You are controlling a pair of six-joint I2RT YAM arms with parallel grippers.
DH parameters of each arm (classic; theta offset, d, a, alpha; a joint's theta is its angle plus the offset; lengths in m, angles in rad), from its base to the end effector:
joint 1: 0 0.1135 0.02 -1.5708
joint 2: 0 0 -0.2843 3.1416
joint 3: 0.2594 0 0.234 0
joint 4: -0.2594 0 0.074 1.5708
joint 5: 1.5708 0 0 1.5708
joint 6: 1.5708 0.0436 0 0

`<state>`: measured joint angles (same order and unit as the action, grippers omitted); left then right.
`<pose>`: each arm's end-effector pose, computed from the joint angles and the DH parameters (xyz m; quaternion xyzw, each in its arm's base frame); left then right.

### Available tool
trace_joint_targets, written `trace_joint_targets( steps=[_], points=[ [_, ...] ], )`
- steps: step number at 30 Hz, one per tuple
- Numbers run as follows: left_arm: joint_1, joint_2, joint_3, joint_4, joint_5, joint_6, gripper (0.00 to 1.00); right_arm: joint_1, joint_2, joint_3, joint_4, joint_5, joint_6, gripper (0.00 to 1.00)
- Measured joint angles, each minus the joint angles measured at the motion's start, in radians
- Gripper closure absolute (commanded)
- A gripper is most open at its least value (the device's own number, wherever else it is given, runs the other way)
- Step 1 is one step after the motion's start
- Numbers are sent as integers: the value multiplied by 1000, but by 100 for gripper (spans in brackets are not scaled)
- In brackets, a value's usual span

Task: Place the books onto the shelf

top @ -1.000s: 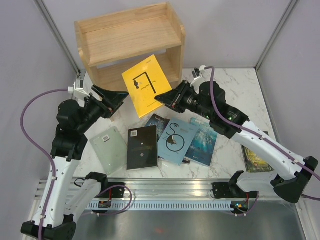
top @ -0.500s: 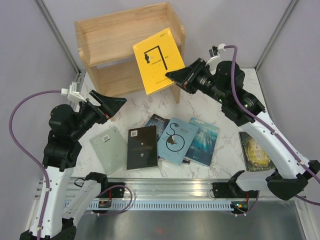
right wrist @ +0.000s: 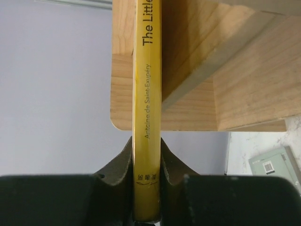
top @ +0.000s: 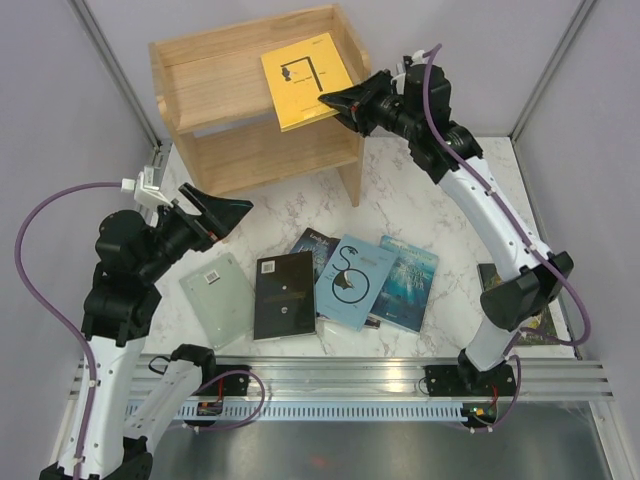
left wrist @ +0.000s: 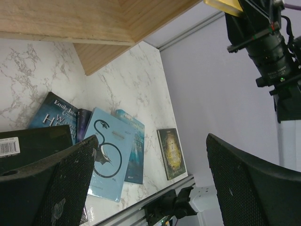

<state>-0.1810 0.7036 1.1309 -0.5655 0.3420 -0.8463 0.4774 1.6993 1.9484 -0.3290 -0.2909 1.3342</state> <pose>0.0939 -0.0321 0.4299 -0.1371 0.7390 -0.4297 0.5005 0.3284 0.1840 0.5001 0.2126 0.7022 0.5938 0.3303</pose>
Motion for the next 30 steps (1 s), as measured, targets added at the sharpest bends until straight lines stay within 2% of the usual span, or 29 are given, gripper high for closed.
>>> trace_joint_targets(
  steps=[3, 9, 10, 12, 13, 14, 16, 17, 19, 27, 29, 30],
  points=[
    [0, 0, 20, -17, 0, 11, 4, -1, 66, 55, 18, -34, 35, 100],
    [0, 1, 37, -34, -1, 35, 4, -40, 81, 68, 27, -71, 119, 100],
    [0, 2, 37, -35, 0, 38, 4, -51, 81, 63, 35, -73, 138, 97],
    [0, 5, 38, -38, 0, 45, 4, -73, 81, 52, 55, -74, 164, 83],
    [0, 6, 38, -40, 0, 47, 4, -84, 82, 47, 61, -84, 175, 59],
    [0, 10, 39, -40, 0, 49, 4, -92, 83, 42, 67, -89, 190, 48],
    [0, 15, 39, -42, 0, 54, 4, -104, 83, 37, 89, -93, 204, 29],
    [0, 17, 39, -43, 0, 56, 4, -109, 83, 37, 97, -95, 209, 25],
    [0, 20, 39, -48, 0, 58, 4, -118, 82, 31, 122, -99, 215, 6],
    [0, 21, 39, -62, 0, 62, 4, -128, -5, -137, 174, -116, 208, 3],
    [0, 21, 39, -63, 0, 62, 5, -128, -36, -180, 180, -124, 207, 6],
    [0, 21, 38, -62, -1, 62, 5, -127, -53, -199, 179, -129, 206, 15]
  ],
)
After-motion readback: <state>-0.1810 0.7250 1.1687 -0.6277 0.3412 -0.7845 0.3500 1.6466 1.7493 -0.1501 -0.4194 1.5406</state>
